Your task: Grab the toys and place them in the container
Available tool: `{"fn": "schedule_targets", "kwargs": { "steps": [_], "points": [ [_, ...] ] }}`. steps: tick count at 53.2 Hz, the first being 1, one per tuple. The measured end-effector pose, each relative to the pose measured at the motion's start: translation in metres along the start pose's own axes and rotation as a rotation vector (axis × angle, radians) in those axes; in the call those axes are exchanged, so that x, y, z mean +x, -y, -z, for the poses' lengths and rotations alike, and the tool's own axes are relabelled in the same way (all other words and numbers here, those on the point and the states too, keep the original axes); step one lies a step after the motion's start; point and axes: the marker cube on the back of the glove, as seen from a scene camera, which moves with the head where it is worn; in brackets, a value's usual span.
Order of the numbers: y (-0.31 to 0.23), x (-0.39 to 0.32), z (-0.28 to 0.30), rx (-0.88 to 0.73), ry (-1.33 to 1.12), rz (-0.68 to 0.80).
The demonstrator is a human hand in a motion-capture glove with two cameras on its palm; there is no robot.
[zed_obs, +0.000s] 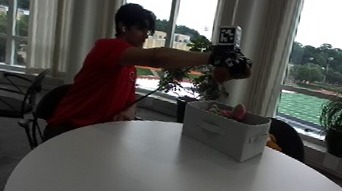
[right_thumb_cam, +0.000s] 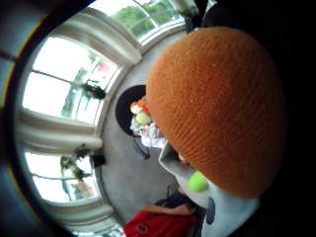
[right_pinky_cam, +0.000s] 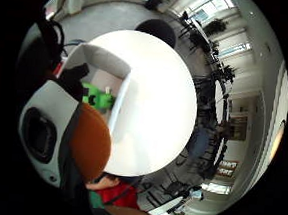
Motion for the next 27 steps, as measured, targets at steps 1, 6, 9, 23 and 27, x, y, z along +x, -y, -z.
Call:
{"fn": "schedule_targets", "kwargs": {
  "steps": [1,6,9,23,27],
  "points": [
    [0.001,0.0,-0.002,-0.006,-0.007,0.009],
    [0.003,-0.016,-0.011,-0.076,0.018,-0.089],
    [0.003,-0.013,-0.017,-0.105,-0.026,-0.098],
    [-0.012,-0.017,-0.005,-0.141,0.139,0.073],
    [-0.016,-0.003,-0.004,-0.136,0.115,0.091]
  ]
}}
